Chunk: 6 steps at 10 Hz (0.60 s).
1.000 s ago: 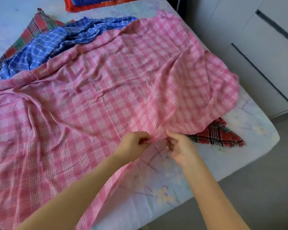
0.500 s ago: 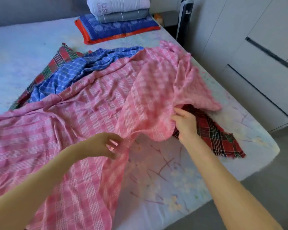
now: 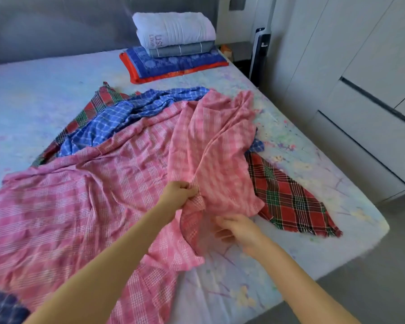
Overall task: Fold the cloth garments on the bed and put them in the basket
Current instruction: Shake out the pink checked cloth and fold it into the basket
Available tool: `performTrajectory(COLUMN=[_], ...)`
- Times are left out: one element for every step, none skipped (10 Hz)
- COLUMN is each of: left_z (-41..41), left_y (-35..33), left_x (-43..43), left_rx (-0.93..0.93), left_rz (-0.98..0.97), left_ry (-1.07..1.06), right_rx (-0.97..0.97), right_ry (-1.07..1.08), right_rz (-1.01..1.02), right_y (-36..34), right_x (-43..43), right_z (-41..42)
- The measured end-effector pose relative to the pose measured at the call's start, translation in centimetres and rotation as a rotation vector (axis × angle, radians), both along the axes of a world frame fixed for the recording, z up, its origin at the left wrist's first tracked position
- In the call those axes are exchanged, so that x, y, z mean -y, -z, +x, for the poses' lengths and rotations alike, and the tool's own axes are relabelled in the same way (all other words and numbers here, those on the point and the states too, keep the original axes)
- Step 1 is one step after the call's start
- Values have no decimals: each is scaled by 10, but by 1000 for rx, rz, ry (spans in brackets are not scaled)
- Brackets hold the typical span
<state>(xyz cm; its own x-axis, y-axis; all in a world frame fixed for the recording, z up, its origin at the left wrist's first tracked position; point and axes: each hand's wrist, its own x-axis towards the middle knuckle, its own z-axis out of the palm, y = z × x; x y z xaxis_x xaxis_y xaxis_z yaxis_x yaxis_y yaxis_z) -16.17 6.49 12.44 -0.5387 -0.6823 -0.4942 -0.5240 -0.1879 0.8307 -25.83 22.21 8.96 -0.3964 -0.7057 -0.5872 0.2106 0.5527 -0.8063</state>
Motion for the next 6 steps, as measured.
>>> performTrajectory(left_z=[-10,-23,-36,-45,-56,-60], left_y=[-24,-49,-71,-84,-89,-89], left_x=[2,4,8,13,15,19], left_rx=[18,39,62,77,115,145], left_rz=[-20,-53,-59,-20,-14,15], left_ry=[97,148,177,168,158,144], right_rx=[321,1209,1340,1125,1171,1054], right_ry=[317,437,857,1033,959,894], right_rz=[162,332,124,-58,-20,-80], right_y=[33,76,84,95,121,133], right_x=[-4,-9,-5,-3,7,19], right_z=[-23,-32,-53,-73,-88,-86])
